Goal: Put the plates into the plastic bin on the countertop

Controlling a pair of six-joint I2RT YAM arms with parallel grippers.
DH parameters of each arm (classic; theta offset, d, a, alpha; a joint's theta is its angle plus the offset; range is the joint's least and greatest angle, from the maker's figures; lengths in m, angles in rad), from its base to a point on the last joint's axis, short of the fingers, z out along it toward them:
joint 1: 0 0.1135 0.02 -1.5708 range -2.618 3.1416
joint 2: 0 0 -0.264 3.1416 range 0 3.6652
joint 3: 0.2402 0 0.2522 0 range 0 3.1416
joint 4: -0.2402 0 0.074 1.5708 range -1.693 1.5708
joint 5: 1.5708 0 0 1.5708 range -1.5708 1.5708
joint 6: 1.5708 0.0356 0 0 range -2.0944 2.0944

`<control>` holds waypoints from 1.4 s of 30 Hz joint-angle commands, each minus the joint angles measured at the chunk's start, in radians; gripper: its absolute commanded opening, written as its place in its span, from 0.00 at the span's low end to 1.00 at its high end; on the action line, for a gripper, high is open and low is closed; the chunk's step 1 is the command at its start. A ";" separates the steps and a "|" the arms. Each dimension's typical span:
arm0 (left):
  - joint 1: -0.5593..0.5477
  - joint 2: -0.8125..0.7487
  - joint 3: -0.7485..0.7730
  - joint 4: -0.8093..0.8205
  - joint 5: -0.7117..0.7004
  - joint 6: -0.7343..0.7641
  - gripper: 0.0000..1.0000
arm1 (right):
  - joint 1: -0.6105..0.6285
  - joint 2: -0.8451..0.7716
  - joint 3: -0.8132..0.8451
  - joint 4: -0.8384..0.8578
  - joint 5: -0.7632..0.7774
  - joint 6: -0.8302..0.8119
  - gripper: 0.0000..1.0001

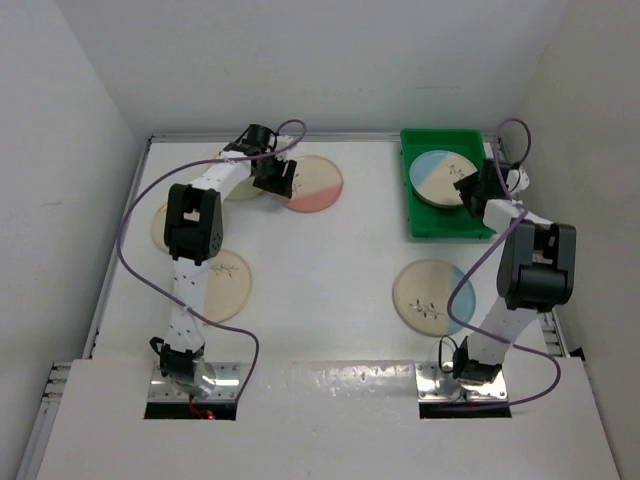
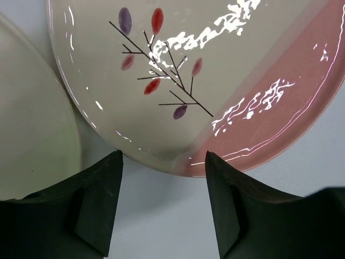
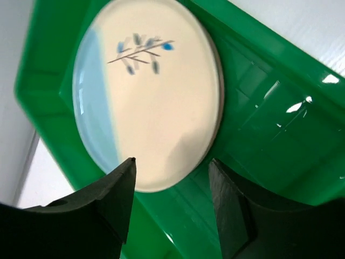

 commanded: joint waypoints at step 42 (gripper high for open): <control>-0.173 0.147 -0.047 -0.342 0.080 0.445 0.00 | 0.386 -0.232 -0.001 -0.070 -0.514 -0.678 0.71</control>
